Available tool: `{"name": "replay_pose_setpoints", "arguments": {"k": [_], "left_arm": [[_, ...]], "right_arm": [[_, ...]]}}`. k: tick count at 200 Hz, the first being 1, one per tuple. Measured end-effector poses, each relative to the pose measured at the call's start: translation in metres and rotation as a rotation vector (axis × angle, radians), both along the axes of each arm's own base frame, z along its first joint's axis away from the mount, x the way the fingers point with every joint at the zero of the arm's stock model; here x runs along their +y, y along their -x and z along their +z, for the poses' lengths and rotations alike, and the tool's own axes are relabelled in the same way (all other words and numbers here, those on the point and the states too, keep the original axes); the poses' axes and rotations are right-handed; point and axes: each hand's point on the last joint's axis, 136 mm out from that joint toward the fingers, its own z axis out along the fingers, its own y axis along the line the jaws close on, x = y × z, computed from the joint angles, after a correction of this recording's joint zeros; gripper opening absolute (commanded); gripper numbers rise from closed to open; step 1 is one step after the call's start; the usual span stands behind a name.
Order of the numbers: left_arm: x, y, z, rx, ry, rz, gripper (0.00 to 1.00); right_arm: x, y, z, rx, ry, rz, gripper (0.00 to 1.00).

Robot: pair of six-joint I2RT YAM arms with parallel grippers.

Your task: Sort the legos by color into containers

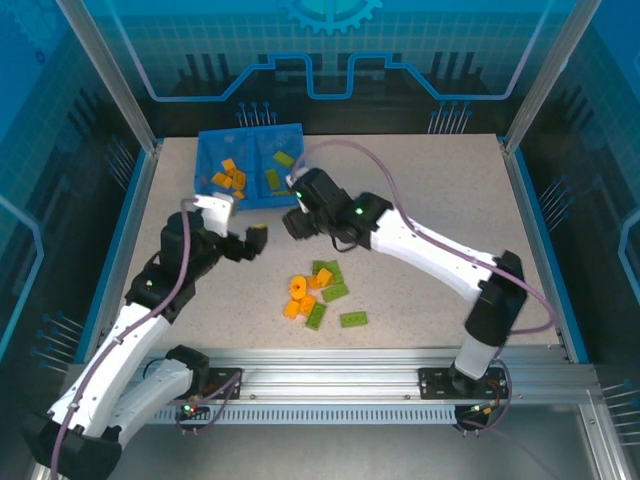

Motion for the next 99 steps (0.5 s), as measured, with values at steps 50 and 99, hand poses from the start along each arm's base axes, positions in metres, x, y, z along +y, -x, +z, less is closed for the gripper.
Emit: {"name": "replay_pose_setpoints", "arguments": {"k": [50,99], "left_arm": [[0.065,-0.003,-0.017,0.094,0.079,0.354,0.99],[0.079,-0.005,-0.022,0.115,0.114,0.424,0.99]], "right_arm": [[0.043,-0.117,-0.027,-0.136,0.101,-0.075,0.54],[0.053,-0.190,-0.091,-0.234,0.282,-0.087,0.56]]}}
